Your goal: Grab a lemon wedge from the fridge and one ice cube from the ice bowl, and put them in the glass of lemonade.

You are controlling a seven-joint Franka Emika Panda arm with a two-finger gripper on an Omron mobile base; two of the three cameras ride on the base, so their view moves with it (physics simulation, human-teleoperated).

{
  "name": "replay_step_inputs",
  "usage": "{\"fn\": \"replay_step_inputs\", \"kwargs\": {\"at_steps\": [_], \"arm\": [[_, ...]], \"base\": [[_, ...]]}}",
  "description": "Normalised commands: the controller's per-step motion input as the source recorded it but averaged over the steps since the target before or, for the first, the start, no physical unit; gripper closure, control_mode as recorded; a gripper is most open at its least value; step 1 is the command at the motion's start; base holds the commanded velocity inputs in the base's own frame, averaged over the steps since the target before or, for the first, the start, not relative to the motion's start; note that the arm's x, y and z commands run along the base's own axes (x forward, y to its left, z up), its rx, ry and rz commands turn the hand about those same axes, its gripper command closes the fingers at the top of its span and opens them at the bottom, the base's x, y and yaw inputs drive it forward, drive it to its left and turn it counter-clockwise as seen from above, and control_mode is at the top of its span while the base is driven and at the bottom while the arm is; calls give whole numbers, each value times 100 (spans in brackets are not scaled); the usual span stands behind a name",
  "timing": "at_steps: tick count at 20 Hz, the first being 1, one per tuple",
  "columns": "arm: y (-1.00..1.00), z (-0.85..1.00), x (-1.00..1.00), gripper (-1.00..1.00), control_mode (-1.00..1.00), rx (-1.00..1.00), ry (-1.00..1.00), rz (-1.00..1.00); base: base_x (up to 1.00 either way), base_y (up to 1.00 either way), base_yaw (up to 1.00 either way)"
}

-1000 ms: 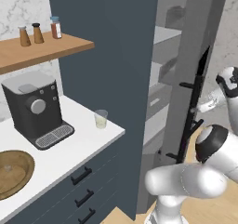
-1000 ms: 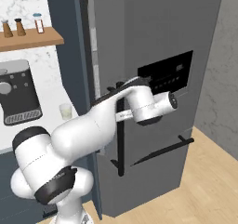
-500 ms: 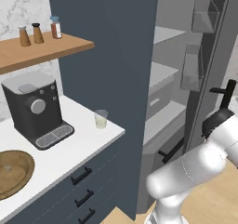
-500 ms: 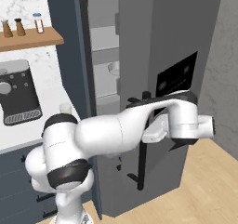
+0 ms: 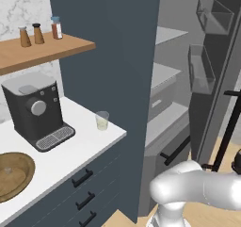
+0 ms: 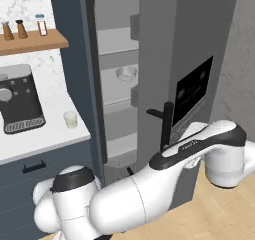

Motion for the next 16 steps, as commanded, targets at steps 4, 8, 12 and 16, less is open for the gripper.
{"fn": "replay_step_inputs", "kwargs": {"at_steps": [4, 8, 12, 16], "arm": [[-8, 34, -36, -100, -100, -1, -18, -38], [72, 85, 3, -100, -100, -24, 1, -39], [90, 82, 0, -100, -100, -30, 8, -41], [84, 71, 0, -100, -100, -31, 11, -41]], "base": [[0, 0, 0], [0, 0, 0], [0, 0, 0], [0, 0, 0]]}}
